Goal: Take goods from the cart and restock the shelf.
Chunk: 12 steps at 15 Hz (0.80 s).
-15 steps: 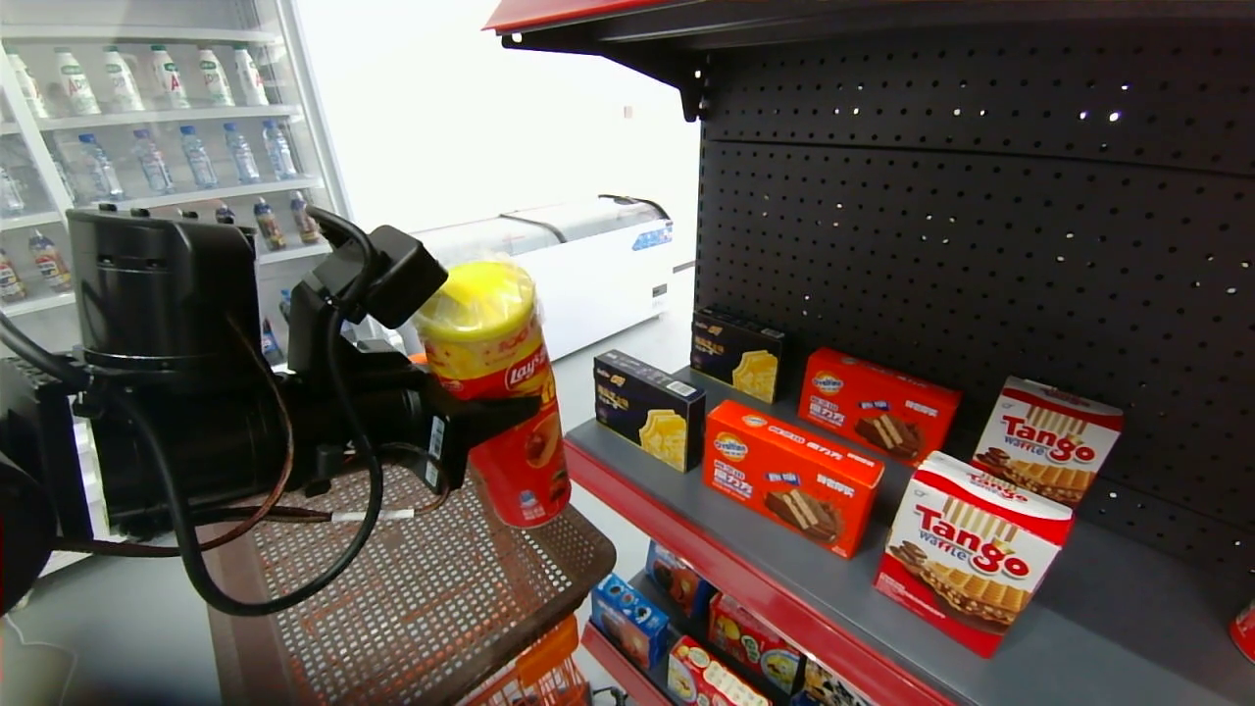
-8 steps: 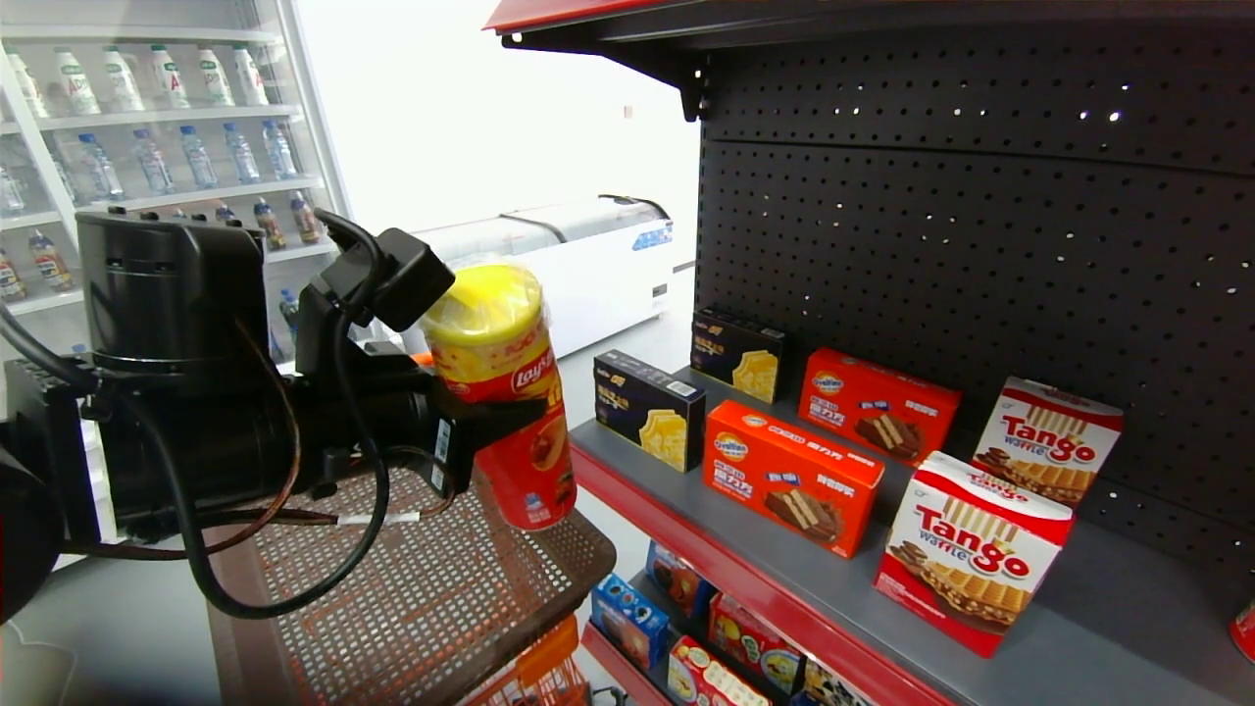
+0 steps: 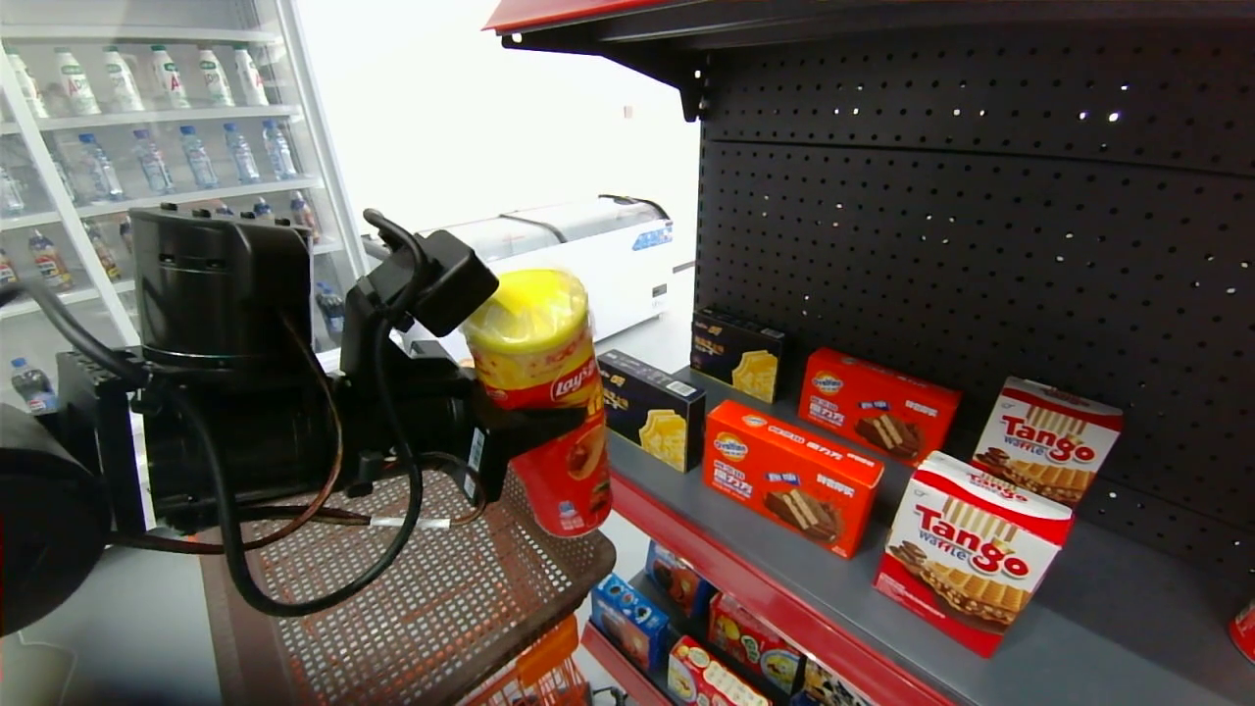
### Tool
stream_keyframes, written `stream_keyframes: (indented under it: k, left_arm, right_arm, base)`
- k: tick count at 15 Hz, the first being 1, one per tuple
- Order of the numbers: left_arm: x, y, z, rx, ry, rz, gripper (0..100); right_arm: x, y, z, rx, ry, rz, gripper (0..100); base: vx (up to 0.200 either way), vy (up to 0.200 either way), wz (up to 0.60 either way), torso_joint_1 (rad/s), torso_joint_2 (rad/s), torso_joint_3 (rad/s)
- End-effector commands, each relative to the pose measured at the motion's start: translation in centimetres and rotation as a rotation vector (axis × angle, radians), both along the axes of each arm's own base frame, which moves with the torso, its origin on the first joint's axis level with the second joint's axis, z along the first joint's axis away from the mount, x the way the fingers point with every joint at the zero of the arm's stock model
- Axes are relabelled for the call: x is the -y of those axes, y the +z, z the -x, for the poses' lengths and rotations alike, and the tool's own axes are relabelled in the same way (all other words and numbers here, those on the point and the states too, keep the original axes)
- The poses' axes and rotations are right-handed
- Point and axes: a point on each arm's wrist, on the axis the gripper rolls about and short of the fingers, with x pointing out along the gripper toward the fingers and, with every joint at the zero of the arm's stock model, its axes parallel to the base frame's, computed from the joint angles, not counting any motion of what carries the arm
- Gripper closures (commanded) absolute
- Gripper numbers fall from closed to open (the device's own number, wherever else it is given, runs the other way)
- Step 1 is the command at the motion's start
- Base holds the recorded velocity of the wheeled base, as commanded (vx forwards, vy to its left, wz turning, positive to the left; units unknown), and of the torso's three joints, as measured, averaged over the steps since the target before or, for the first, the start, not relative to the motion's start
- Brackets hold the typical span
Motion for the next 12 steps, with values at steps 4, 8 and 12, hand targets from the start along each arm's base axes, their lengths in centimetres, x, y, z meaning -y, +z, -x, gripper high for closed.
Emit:
stream_keyframes:
  k: [4,8,12]
  left_arm:
    - [0.8,-0.8,0.4,-0.019,-0.052,-0.018,100]
    - [3.4,-0.5,3.2,-0.012,-0.196,-0.007,100]
    - [3.7,-0.7,5.1,-0.016,-0.251,-0.01,100]
  right_arm:
    - [0.0,0.0,0.0,-0.001,0.0,0.0,0]
    - [0.0,0.0,0.0,-0.001,0.0,-0.001,0]
    - [0.0,0.0,0.0,-0.001,0.0,0.0,0]
  base:
    - [0.0,0.0,0.0,0.0,0.0,0.0]
    - [0.0,0.0,0.0,0.0,0.0,0.0]
    - [0.0,0.0,0.0,0.0,0.0,0.0]
